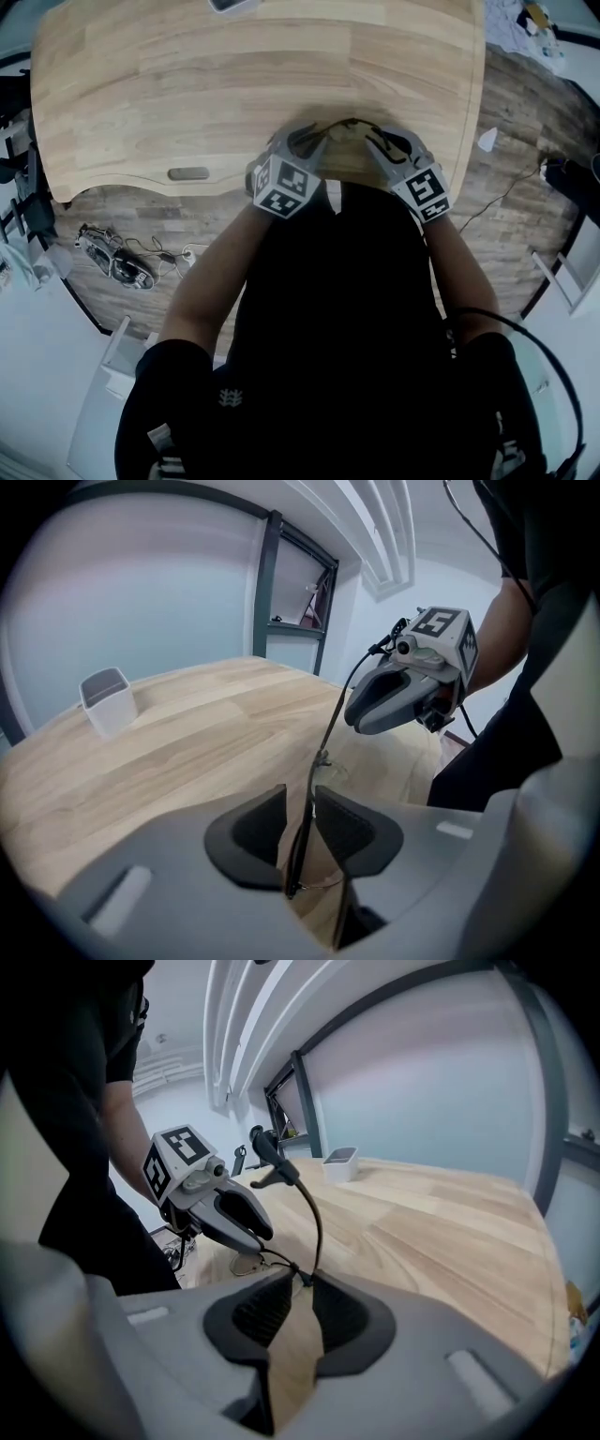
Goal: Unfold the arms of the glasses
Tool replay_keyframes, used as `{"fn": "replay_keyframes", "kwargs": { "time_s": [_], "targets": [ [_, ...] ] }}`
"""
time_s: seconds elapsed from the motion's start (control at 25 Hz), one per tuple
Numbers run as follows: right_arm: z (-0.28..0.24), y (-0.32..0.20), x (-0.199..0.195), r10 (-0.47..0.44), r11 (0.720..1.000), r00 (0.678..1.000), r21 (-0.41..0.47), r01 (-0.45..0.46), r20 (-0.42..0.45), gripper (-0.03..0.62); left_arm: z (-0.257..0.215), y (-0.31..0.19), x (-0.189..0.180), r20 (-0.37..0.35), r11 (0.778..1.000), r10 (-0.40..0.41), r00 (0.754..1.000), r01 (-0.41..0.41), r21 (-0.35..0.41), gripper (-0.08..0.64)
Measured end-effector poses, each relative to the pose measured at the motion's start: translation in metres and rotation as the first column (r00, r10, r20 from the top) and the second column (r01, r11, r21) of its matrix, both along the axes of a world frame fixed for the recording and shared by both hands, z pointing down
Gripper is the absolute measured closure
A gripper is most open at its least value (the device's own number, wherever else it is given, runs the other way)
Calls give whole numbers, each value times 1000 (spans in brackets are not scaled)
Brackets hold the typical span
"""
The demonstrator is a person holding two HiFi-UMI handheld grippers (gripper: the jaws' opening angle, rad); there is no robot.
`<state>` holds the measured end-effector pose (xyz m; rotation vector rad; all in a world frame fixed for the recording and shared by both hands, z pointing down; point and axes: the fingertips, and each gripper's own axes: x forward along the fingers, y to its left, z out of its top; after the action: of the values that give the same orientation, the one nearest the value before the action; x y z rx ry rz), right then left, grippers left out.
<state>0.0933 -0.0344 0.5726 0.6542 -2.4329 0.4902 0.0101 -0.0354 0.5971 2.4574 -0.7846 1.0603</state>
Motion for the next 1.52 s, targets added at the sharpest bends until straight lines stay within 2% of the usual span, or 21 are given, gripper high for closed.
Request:
{"fn": "replay_keyframes", "kwargs": {
  "time_s": [0.08,0.24,0.4,0.52,0.64,0.84,1.0,1.16,1.52],
  "targets": [
    [2,-1,-1,10,1000,1000,-5,-10,-2,532,7,0,1,4,1000,6,1000,-6,-18,459],
    [4,3,-5,18,1000,1000,-23,-18,-2,532,14,4,2,3,998,39,999,-39,-42,522],
    [6,6,-5,43,998,999,-52,-43,2,532,5,5,0,-16,998,67,998,-67,-18,523],
    [-3,5,-10,76,994,995,-80,-71,64,532,-5,7,-2,-31,996,93,995,-93,9,523],
    [-12,4,-20,82,992,989,-106,-69,122,445,-15,12,-2,-51,991,128,990,-126,36,523],
    [-23,7,-37,54,992,983,-122,-33,173,408,-25,20,-1,-72,985,167,983,-162,61,523],
    [-41,14,-52,-13,997,978,-72,28,207,408,-26,21,-4,-61,983,175,983,-171,68,523],
    [-57,21,-66,-76,996,976,-29,84,203,408,-28,21,-8,-65,983,170,983,-165,79,526],
    [-74,31,-77,-91,996,973,5,92,212,408,-42,34,-19,-73,983,154,985,-145,115,488]
  ]
}}
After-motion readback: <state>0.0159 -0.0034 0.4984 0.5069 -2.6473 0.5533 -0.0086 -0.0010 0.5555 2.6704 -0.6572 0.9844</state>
